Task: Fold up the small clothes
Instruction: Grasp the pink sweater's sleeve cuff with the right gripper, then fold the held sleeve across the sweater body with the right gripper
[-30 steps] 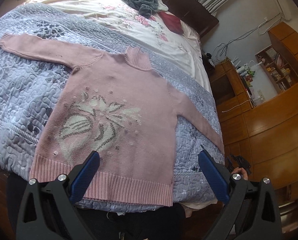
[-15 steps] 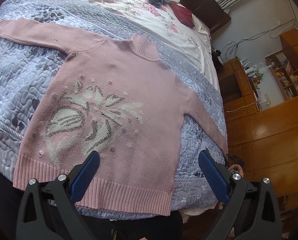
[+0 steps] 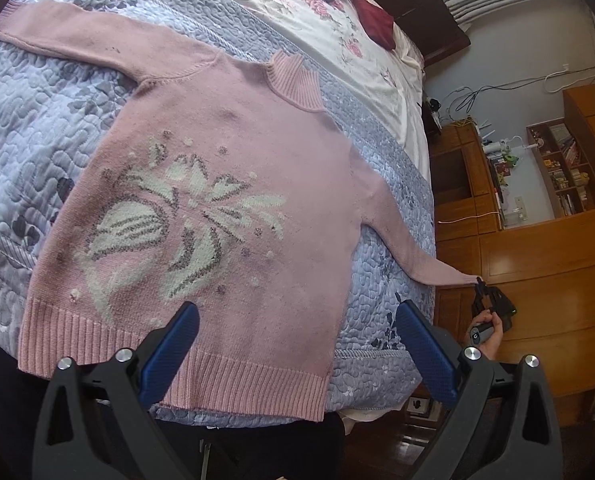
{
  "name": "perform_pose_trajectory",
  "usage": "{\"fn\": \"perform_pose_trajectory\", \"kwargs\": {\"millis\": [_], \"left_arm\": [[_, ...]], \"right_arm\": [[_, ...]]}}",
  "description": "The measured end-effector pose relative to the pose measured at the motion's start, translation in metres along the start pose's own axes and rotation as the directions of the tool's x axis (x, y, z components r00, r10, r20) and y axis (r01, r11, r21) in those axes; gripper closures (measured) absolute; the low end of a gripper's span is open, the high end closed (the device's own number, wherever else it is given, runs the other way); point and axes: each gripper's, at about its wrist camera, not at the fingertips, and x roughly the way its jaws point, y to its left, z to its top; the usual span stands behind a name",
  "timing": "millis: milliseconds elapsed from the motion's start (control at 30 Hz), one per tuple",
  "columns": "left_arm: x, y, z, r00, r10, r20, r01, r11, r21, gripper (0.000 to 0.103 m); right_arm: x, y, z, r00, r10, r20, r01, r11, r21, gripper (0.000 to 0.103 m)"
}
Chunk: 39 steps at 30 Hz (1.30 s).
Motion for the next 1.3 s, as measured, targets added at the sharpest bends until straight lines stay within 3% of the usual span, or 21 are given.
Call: {"fn": "perform_pose_trajectory", "kwargs": {"millis": [200, 333, 500, 733, 933, 1033, 1100, 1167, 1300], "left_arm": [[-0.009, -0.004, 0.013, 0.998, -0.048, 0.040, 0.048, 0.999, 0.010, 0.004], [-0.007, -0.006, 0.024, 0.990, -0.132, 0.050, 0.132, 0.991, 0.002, 0.004], [-0.004, -0.014, 0.043, 0.984, -0.156, 0.084, 0.153, 0.988, 0.036, 0.004], [0.017, -0.028, 0.074, 0.990, -0.139, 0.035, 0.134, 0.984, 0.113, 0.004], [0.053, -0.036, 0.103, 0.985, -0.172, -0.013, 0.172, 0.976, 0.134, 0.004], [0.083, -0.034, 0.119, 0.979, -0.197, -0.059, 0.203, 0.973, 0.112, 0.004], [0.108, -0.032, 0.130, 0.976, -0.199, -0.092, 0.207, 0.974, 0.088, 0.004], [0.137, -0.030, 0.141, 0.970, -0.203, -0.135, 0.212, 0.976, 0.054, 0.004], [0.209, -0.027, 0.161, 0.943, -0.248, -0.223, 0.244, 0.969, -0.046, 0.004]], "right_arm": [[0.013, 0.092, -0.043, 0.996, 0.078, -0.043, -0.084, 0.983, -0.161, 0.097], [0.029, 0.133, -0.083, 0.989, 0.112, -0.099, -0.132, 0.963, -0.233, 0.097], [0.057, 0.174, -0.142, 0.979, 0.103, -0.177, -0.158, 0.929, -0.333, 0.097], [0.110, 0.203, -0.246, 0.960, -0.003, -0.282, -0.135, 0.873, -0.468, 0.097], [0.175, 0.194, -0.339, 0.926, -0.188, -0.328, -0.076, 0.759, -0.647, 0.097], [0.201, 0.176, -0.376, 0.888, -0.266, -0.375, -0.079, 0.715, -0.694, 0.090], [0.198, 0.168, -0.390, 0.879, -0.273, -0.391, -0.099, 0.697, -0.710, 0.069], [0.177, 0.161, -0.393, 0.892, -0.245, -0.380, -0.116, 0.689, -0.716, 0.054], [0.107, 0.127, -0.377, 0.933, -0.191, -0.305, -0.081, 0.715, -0.695, 0.043]]}}
